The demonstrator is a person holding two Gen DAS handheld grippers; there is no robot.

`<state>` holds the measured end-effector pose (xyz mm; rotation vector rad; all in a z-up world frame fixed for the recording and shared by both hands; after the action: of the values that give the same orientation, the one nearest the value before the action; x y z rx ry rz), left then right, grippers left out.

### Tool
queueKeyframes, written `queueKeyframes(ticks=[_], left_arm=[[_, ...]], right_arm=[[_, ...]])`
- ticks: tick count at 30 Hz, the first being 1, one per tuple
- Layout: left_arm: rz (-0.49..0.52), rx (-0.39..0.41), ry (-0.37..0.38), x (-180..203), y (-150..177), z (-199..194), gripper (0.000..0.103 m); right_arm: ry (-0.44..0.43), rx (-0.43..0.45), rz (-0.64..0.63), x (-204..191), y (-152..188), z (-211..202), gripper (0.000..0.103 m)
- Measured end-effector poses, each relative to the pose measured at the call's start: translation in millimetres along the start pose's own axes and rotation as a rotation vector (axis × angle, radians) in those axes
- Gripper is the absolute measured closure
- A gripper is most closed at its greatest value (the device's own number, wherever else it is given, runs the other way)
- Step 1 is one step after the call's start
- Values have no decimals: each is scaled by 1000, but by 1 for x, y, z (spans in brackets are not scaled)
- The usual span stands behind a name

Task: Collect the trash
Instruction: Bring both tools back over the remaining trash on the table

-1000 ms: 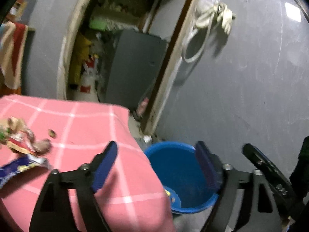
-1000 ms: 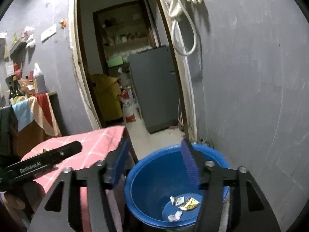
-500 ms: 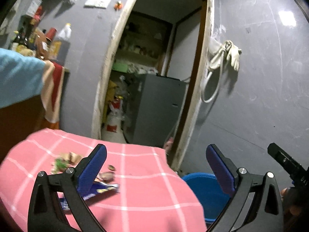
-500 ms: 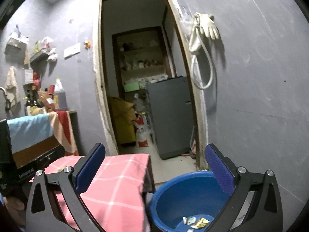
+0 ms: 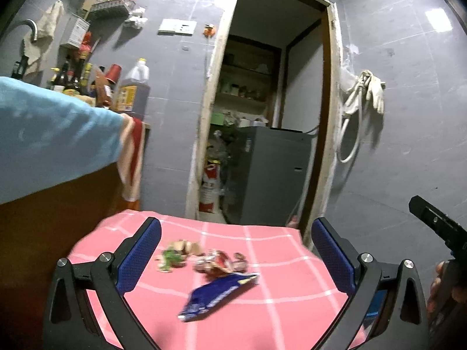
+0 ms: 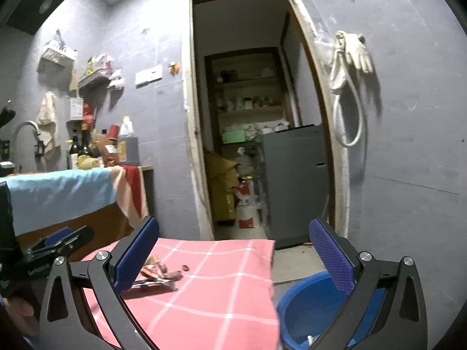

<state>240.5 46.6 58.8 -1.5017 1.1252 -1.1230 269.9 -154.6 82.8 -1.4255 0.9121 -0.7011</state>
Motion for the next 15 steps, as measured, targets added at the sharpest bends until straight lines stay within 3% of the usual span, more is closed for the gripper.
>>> queueKeyframes(ticks=[7, 15], left_arm=[[17, -28, -43, -31, 14, -2, 2], [41, -143, -32, -49, 44, 12, 2]], right_arm=[[-68, -39, -28, -33, 10, 20, 0], [-103, -134, -38, -48, 37, 44, 0]])
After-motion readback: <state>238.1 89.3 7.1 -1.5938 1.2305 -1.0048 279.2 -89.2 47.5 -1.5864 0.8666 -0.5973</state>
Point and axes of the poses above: each gripper's, at about its wrist camera, not at the fingertips, and z roughly the way its jaws point, x to its right, y to its underside, the point moved 8 cm from there along z, roughly the way its jaws point, and after that the axes turned 10 degrees about -y, right-handed, at the moved point
